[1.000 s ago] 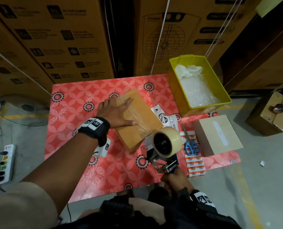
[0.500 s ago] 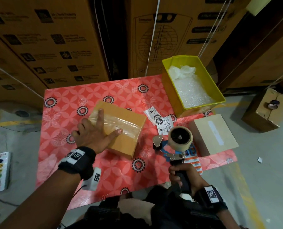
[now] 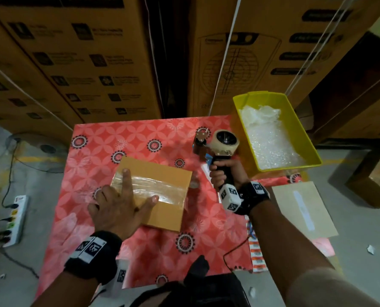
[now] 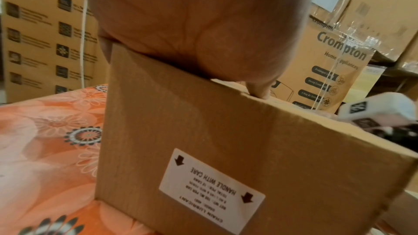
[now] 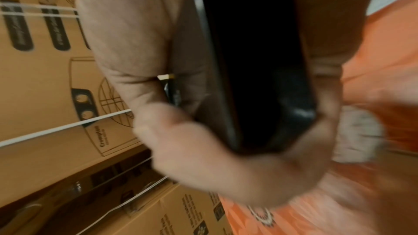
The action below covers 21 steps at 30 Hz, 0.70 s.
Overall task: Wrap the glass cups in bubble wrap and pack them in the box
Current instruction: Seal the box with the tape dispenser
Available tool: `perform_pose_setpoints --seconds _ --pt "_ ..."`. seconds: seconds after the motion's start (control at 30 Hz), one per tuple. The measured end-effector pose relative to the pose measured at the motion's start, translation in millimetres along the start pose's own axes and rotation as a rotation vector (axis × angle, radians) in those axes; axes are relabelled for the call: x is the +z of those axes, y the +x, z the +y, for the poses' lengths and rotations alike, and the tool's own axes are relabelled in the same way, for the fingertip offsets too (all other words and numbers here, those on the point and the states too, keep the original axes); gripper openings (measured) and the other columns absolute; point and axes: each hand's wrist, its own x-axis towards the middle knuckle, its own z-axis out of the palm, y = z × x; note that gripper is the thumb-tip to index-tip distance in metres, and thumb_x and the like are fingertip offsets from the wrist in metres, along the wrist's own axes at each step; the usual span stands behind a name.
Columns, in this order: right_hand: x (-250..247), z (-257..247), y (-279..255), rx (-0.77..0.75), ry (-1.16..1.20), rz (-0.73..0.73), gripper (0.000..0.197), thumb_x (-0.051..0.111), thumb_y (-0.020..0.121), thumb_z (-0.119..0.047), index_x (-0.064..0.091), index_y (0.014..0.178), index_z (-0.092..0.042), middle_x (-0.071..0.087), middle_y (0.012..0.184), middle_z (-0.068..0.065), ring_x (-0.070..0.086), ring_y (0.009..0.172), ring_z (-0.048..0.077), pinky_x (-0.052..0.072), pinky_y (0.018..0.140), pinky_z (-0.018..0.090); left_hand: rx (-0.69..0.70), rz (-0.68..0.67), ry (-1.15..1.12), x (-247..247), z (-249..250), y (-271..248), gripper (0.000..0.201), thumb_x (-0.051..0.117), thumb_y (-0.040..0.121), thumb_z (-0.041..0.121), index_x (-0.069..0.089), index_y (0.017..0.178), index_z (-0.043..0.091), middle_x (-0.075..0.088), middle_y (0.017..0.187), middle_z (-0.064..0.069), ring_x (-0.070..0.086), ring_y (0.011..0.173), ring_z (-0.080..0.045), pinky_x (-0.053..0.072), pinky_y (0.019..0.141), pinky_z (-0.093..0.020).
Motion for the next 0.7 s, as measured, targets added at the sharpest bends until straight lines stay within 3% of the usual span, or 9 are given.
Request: perform_pose_setpoints --seconds 0.13,0.2,0.3,0.37,0.43,0.5,0.6,0.7 --pt "-4 -49 50 0.001 0.01 0.092 0.016 0.051 0.092 -0.02 0.054 0.079 -0.012 0.042 0.059 -0.005 0.041 0.046 0.007 0.036 0.046 0.018 -0.027 0.009 -0.005 1 3 -2 0.117 0.004 0.073 0.105 -0.02 0.165 0.036 0.039 0.128 -0.019 0.041 0.117 -0.035 0.036 0.091 -0.051" --pt "-7 -66 71 -0.018 -0.002 0.117 0.011 0.06 0.087 -0.015 0.055 0.079 -0.01 0.044 0.062 -0.004 0.042 0.049 0.008 0.04 0.047 0.02 -0.035 0.019 -0.011 1 3 -2 0.117 0.006 0.073 0.105 -0.02 0.165 0.038 0.038 0.128 -0.016 0.041 0.119 -0.035 0.036 0.092 -0.051" --pt "-19 -80 88 -0.061 -0.025 0.164 0.023 0.077 0.071 -0.007 0.057 0.082 -0.009 0.05 0.065 0.0 0.049 0.052 0.011 0.047 0.05 0.023 -0.029 0.044 -0.011 1 3 -3 0.117 0.009 0.074 0.105 -0.014 0.167 0.038 0.039 0.127 -0.014 0.044 0.116 -0.035 0.037 0.091 -0.051" --pt "-21 -88 94 -0.147 -0.089 0.243 0.017 0.073 0.077 -0.01 0.058 0.085 -0.007 0.056 0.067 0.004 0.054 0.053 0.016 0.05 0.051 0.025 -0.02 0.068 -0.002 1 3 -5 0.116 0.012 0.076 0.104 -0.008 0.168 0.037 0.042 0.125 -0.015 0.047 0.112 -0.035 0.038 0.088 -0.051" --pt "-23 -94 100 -0.285 -0.213 0.387 0.01 0.064 0.085 -0.013 0.059 0.087 -0.004 0.06 0.065 0.007 0.058 0.051 0.021 0.051 0.051 0.026 -0.013 0.086 0.01 2 3 -5 0.115 0.013 0.077 0.103 -0.006 0.169 0.036 0.043 0.122 -0.016 0.048 0.108 -0.036 0.038 0.085 -0.051" --pt "-26 -100 101 -0.367 -0.347 0.564 0.015 0.071 0.083 -0.017 0.067 0.086 -0.002 0.068 0.066 0.01 0.063 0.052 0.026 0.053 0.056 0.03 -0.012 0.087 0.013 1 4 -6 0.115 0.013 0.077 0.103 -0.006 0.169 0.036 0.043 0.121 -0.015 0.048 0.107 -0.035 0.039 0.085 -0.051" --pt "-29 -102 93 -0.363 -0.622 0.874 0.025 0.081 0.075 -0.029 0.077 0.082 -0.006 0.073 0.069 0.011 0.065 0.055 0.027 0.053 0.061 0.035 -0.019 0.087 0.015 1 4 -5 0.114 0.016 0.078 0.103 -0.006 0.169 0.037 0.044 0.123 -0.016 0.048 0.109 -0.036 0.04 0.086 -0.054" --pt "-30 -99 89 -0.389 -0.867 0.979 0.023 0.074 0.079 -0.031 0.071 0.074 -0.009 0.07 0.067 0.011 0.067 0.056 0.031 0.058 0.059 0.041 -0.017 0.093 0.015 3 4 -5 0.114 0.016 0.078 0.103 -0.004 0.169 0.037 0.045 0.119 -0.016 0.048 0.106 -0.036 0.04 0.084 -0.052"
